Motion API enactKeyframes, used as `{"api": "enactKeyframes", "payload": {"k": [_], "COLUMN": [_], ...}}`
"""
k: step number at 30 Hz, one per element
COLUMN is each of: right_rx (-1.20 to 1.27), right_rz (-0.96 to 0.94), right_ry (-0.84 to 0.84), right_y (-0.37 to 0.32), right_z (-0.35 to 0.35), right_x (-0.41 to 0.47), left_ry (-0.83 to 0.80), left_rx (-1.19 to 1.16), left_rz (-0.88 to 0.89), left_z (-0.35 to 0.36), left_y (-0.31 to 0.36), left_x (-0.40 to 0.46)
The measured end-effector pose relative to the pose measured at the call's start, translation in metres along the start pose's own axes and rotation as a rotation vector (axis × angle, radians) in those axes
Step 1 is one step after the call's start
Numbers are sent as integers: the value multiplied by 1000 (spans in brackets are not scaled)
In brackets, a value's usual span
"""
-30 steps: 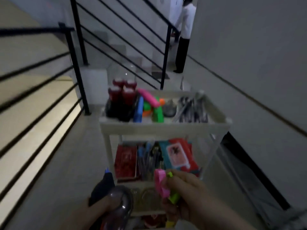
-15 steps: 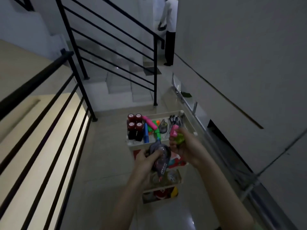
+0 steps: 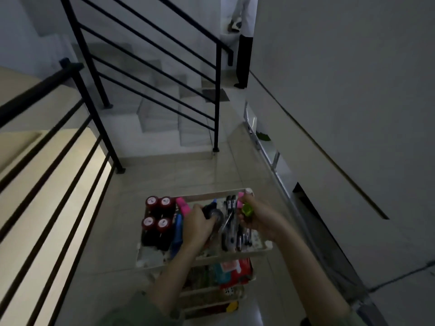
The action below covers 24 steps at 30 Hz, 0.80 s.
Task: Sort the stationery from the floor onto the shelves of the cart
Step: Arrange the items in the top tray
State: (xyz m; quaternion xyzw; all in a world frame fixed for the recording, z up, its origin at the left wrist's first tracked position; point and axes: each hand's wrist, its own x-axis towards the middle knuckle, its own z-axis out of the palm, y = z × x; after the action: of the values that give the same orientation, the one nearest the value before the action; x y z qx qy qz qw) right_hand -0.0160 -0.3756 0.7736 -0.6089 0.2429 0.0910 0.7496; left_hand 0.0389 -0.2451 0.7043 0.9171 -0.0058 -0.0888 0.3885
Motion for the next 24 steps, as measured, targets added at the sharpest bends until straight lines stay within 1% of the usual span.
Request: {"api": "enactKeyframes", "payload": {"k": [3,5,7,9,13,16,19,20,22,24], "right_rx": [-63,-102,-176,-237,-427,-702,-950,-1010,-1123,-1206], "right_rz": [36,75,101,110,83,11,-83,-97,-109,-117], "right_ry": [12,4,-9,-19,-86,-152,-218,-251,-293,-293], "right_y": [-7,-5,-4,-3,-1,-5,-10,-10,-5,0], "right_z": [-7,-9,-10,-9,-1,7,26,33,45,53], "right_x": [28,43,57,68,88,101,115,120,132,141], "left_ry": [10,1,16,89,160,194,237,234,166,155], "left_rx": [112,293,547,647,638,553,517,516,532,498], "left_rz": [57,81,109,136,217,231,241,225,173,189], "left_z": [22,29,31,28,21,9,2,-2,-7,-8], "left_y": [4,1,-1,-4,-9,-6,-13,-13,-14,-17], "left_x": [13,12,11,11,13,12,19,20,22,24]}}
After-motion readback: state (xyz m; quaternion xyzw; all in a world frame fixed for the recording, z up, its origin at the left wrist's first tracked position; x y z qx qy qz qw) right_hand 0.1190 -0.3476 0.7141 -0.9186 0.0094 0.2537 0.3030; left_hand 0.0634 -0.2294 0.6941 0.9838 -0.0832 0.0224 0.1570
